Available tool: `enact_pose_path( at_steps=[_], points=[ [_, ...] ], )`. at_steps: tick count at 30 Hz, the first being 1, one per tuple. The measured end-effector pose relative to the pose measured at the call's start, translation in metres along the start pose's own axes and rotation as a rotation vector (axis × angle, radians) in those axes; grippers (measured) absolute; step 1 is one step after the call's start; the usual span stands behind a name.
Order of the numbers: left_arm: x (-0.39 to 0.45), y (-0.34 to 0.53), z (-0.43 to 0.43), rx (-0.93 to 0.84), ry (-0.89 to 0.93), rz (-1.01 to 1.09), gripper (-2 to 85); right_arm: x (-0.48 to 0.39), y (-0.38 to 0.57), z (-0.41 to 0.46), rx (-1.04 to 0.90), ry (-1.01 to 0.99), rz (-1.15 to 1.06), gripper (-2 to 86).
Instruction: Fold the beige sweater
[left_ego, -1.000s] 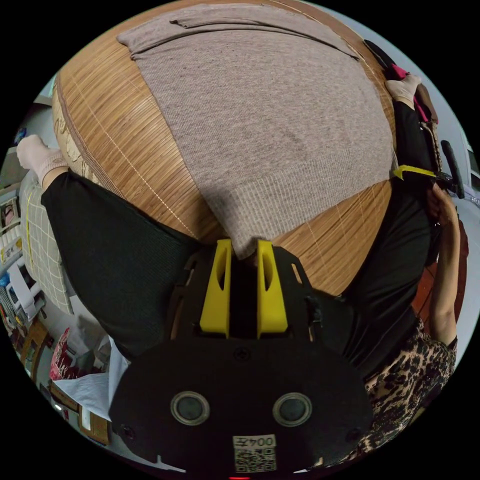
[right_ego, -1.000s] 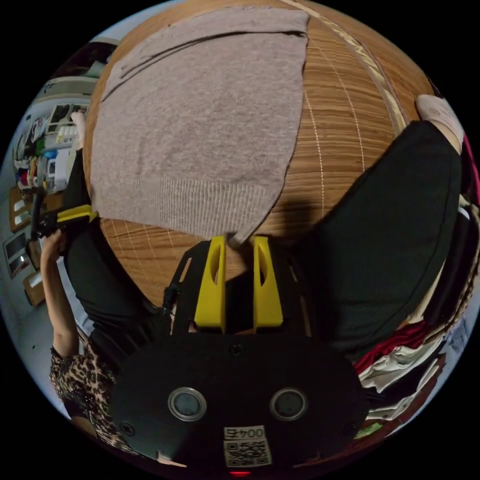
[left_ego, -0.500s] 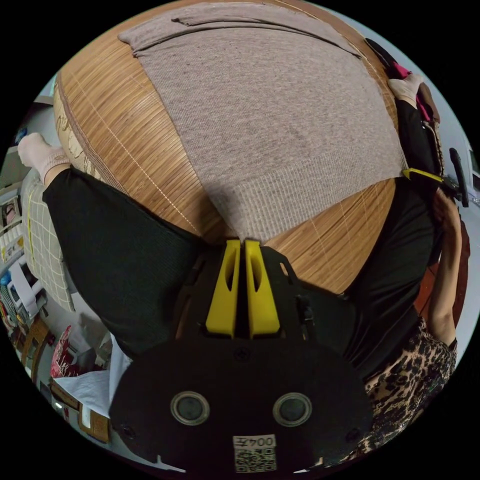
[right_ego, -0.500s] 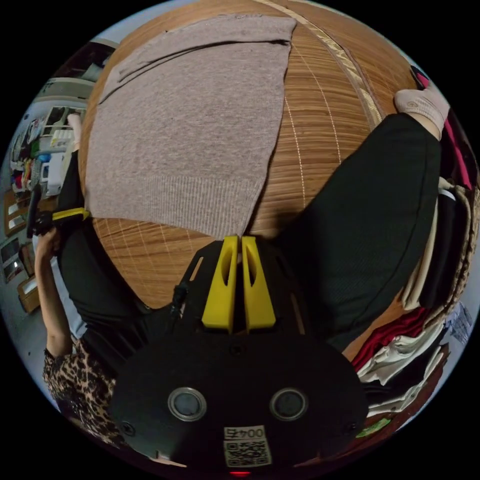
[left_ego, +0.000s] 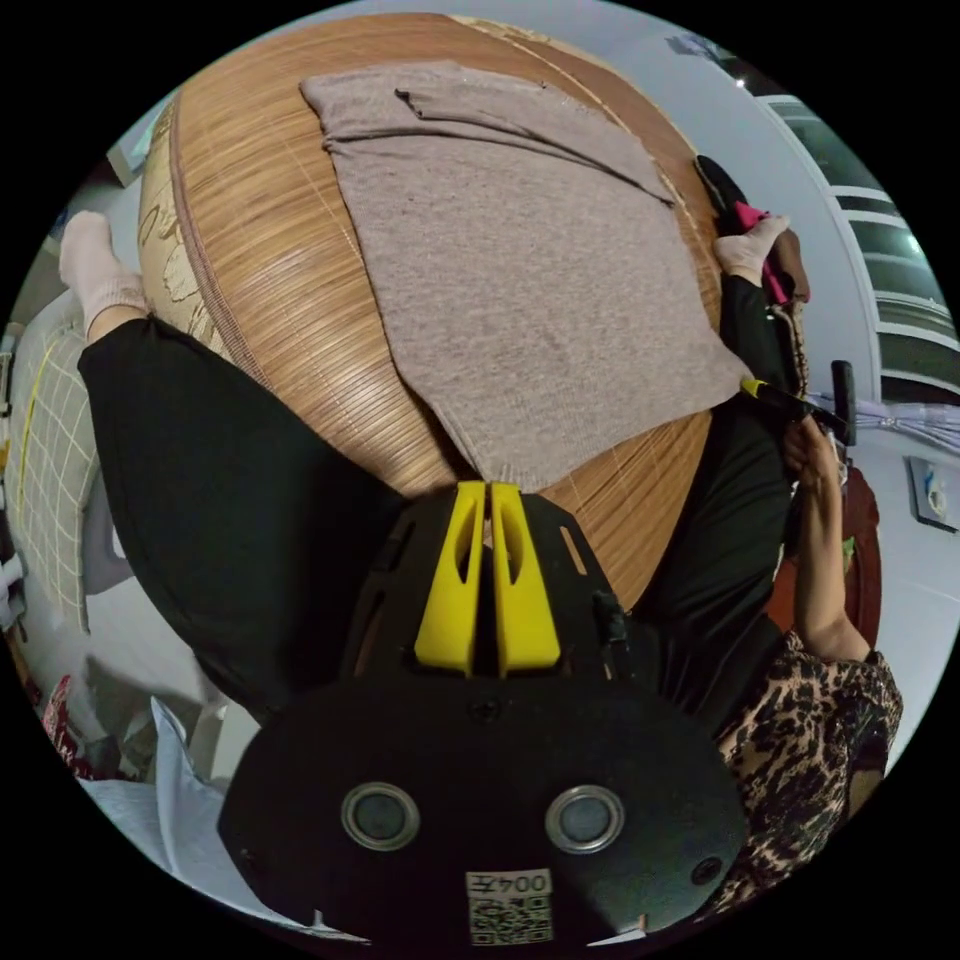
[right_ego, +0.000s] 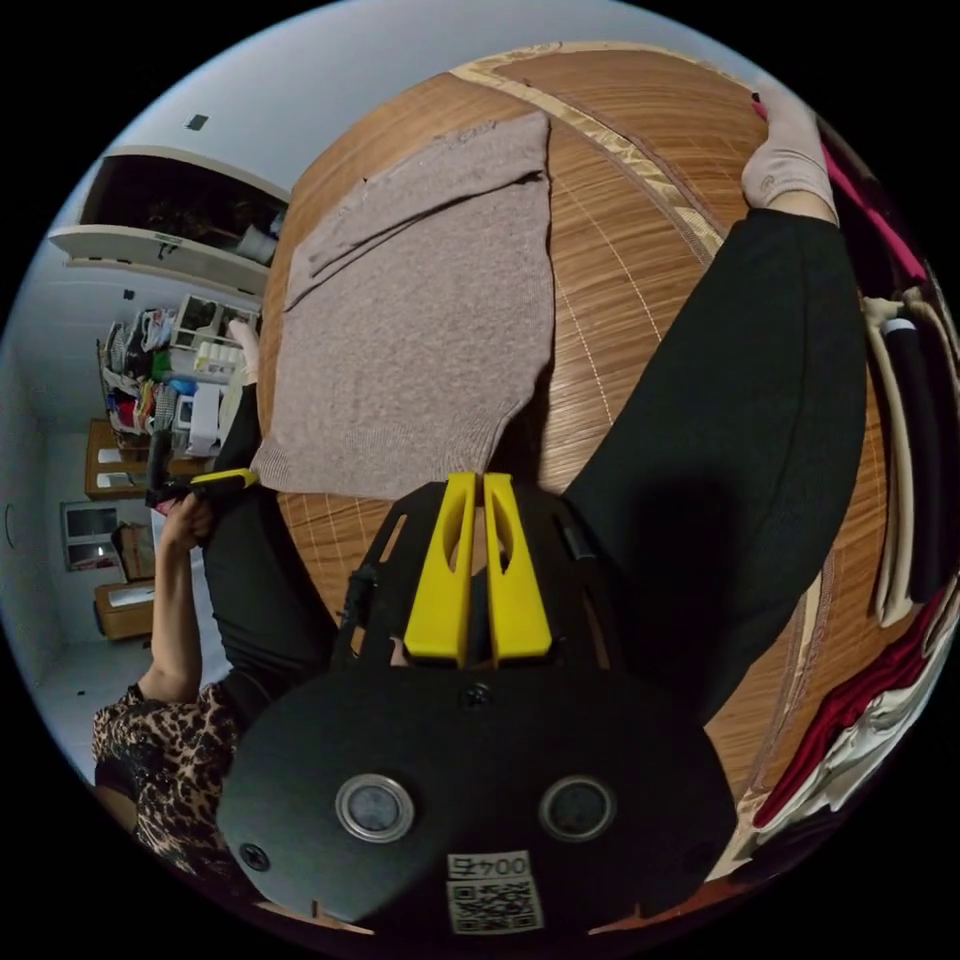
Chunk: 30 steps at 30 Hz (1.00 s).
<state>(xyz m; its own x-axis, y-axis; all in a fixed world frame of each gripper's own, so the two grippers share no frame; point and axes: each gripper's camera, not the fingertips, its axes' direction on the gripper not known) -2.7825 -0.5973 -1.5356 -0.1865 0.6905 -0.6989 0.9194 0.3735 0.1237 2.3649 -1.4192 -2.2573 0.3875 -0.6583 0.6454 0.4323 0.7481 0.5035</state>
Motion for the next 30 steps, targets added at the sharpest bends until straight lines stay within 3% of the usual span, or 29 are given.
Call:
enact_pose_path(
  at_steps=[5, 10, 16, 30],
  points=[
    [-0.005, 0.036, -0.066, 0.108, 0.164, 0.028, 1.0, 0.004, 0.03, -0.033, 0.092, -0.035, -0.021, 0.5],
    [-0.03, 0.092, -0.144, 0.281, 0.411, 0.013, 1.1, 0.031, 0.073, -0.086, 0.21, -0.288, -0.042, 0.3],
    [-0.029, 0.149, -0.203, 0.363, 0.493, 0.031, 1.1, 0.069, 0.128, -0.136, 0.344, -0.517, -0.012, 0.2],
    [0.017, 0.255, -0.333, 0.423, 0.615, 0.074, 0.6, 0.066, 0.245, -0.221, 0.389, -0.534, -0.069, -0.1]
  ],
)
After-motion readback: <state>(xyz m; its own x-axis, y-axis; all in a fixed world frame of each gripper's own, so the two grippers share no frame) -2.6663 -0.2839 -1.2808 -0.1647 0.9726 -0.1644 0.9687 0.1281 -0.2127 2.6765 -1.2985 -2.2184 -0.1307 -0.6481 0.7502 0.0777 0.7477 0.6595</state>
